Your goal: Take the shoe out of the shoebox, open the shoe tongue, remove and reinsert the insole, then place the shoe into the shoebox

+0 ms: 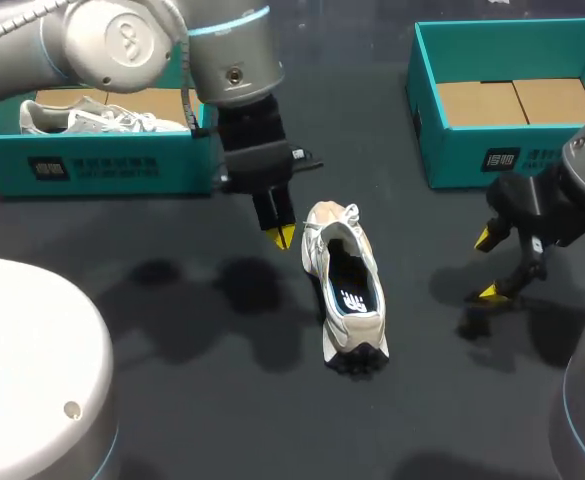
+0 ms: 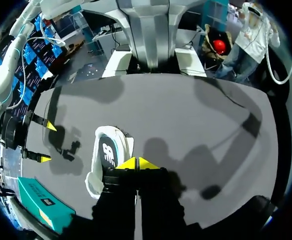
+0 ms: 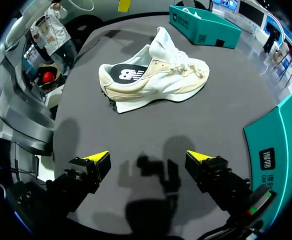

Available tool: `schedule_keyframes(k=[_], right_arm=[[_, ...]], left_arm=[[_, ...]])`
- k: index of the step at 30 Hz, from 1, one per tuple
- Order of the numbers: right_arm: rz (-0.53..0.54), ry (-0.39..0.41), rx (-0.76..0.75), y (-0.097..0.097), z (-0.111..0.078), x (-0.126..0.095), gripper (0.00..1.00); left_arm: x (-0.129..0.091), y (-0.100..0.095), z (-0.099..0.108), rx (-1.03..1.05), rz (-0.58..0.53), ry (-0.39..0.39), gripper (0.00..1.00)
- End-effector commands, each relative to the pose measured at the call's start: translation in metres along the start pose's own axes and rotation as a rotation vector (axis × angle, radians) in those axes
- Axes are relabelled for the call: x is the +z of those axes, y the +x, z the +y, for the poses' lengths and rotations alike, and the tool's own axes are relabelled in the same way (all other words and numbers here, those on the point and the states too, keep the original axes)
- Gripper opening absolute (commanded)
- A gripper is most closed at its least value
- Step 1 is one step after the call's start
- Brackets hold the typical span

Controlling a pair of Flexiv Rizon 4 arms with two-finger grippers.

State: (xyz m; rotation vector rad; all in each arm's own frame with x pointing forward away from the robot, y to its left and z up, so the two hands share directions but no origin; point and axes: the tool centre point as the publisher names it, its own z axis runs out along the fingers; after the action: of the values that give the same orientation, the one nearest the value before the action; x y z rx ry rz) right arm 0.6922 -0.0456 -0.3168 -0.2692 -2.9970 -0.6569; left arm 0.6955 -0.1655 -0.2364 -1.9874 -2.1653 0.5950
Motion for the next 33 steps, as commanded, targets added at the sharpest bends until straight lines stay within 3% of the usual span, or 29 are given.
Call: schedule_keyframes(k=[1, 9, 23, 33], right_arm=[[-0.003, 0.004, 0.001, 0.002, 0.0, 0.0, 1.0], [-0.003, 0.004, 0.001, 0.002, 0.0, 0.0, 1.0], [-0.028, 0.003, 0.071, 0.012, -0.036, -0.015, 1.0], [-0.028, 0.003, 0.071, 0.012, -0.036, -0.015, 1.0]], left_arm=[[0.017, -0.014, -0.001, 0.014, 0.103, -0.021, 0.0], [0.044, -0.03, -0.005, 0.044, 0.094, -0.048, 0.0], [0.078, -0.043, -0.001, 0.095, 0.172, -0.089, 0.0], [0.099, -0.049, 0.014, 0.117, 0.22, -0.093, 0.0]])
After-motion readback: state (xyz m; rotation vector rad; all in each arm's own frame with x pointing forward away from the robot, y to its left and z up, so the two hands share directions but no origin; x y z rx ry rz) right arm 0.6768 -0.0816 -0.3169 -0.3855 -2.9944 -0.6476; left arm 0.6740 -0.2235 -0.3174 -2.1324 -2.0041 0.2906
